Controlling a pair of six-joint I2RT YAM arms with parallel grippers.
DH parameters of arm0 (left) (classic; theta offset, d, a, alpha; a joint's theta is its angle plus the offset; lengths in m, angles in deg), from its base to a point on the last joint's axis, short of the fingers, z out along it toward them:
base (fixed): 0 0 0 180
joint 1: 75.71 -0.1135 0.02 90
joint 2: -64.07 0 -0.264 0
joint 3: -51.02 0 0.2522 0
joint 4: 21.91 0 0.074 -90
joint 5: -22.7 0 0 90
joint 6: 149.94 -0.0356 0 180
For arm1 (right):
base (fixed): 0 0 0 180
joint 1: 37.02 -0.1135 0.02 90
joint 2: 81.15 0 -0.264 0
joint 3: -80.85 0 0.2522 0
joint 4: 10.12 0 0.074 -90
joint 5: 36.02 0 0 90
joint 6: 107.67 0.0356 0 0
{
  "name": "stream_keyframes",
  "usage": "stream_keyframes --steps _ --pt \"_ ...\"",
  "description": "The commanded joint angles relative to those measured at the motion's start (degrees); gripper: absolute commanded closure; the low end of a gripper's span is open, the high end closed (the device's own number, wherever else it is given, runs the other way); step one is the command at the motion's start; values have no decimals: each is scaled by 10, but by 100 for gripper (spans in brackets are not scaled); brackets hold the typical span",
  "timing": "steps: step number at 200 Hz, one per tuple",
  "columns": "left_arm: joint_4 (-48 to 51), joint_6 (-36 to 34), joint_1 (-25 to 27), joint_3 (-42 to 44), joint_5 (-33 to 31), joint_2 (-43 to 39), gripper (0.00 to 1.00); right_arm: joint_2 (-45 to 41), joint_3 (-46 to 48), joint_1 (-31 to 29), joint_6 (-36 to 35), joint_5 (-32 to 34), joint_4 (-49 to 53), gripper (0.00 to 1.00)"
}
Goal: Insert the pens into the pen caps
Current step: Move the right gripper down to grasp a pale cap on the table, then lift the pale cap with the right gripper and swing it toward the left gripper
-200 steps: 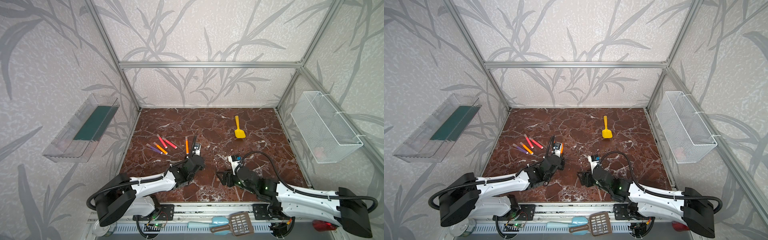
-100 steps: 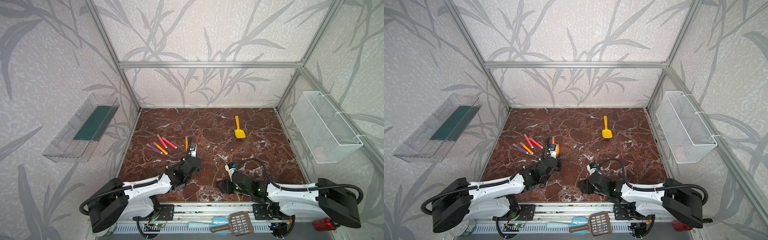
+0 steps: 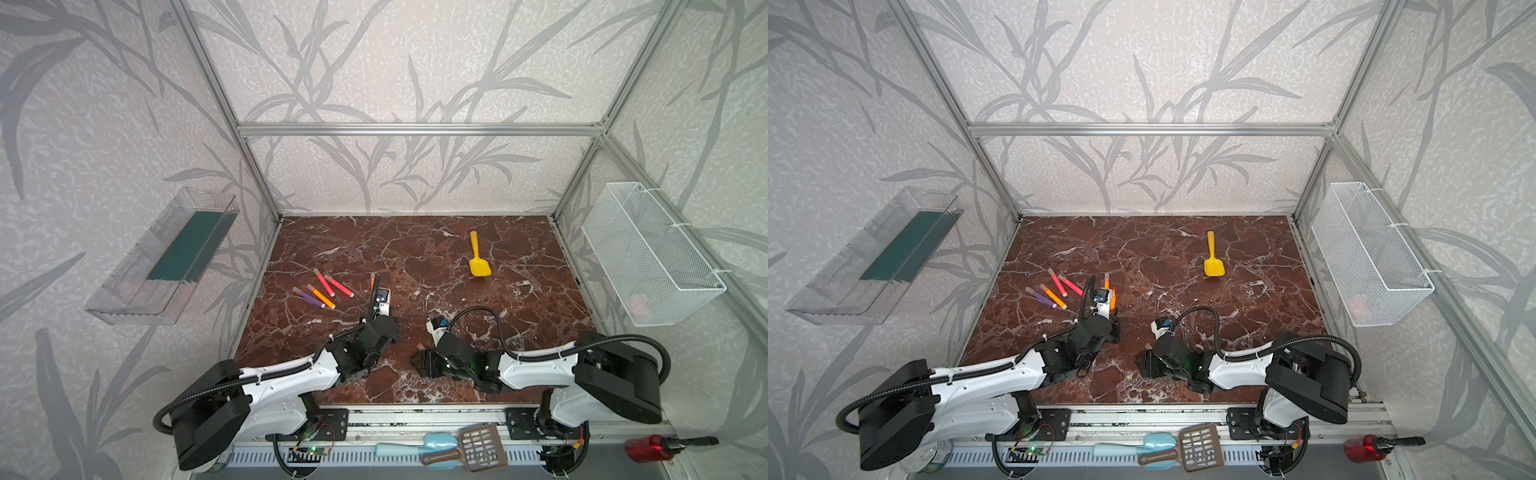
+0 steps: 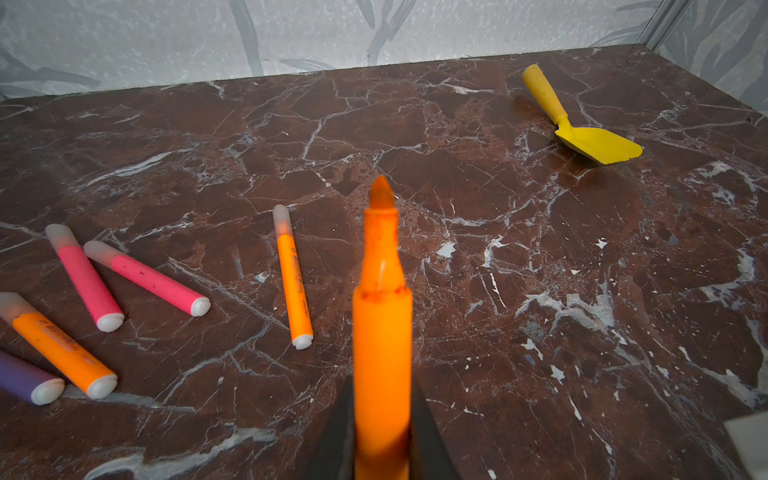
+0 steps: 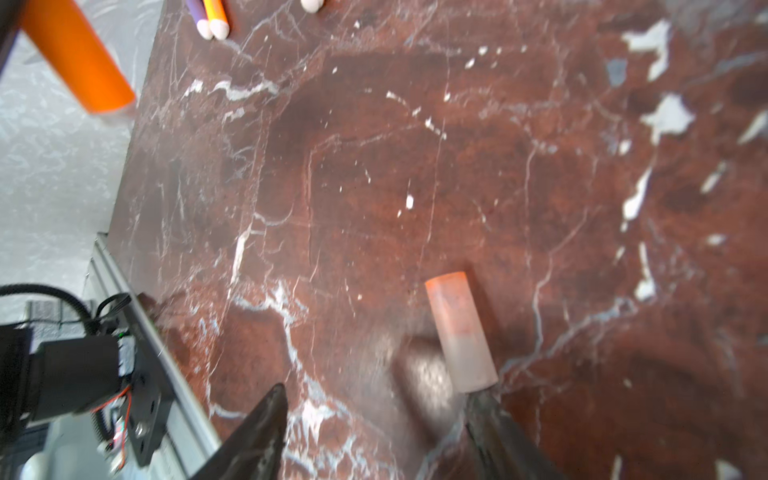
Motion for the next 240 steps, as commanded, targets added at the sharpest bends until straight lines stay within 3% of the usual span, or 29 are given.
stream_keyframes --steps 1,50,119,202,240 --pt "1 4 -2 5 -20 -10 100 29 -22 -2 -18 44 73 32" --pt "0 1 -5 16 -24 -25 100 98 -83 5 -35 97 84 32" --pt "15 4 -11 28 -29 -61 100 193 -202 34 -92 98 112 32" --pt "52 34 -42 27 -28 -73 100 163 -266 37 -140 179 259 32" --pt "62 46 -54 29 -27 -75 100 181 -286 29 -144 153 279 37"
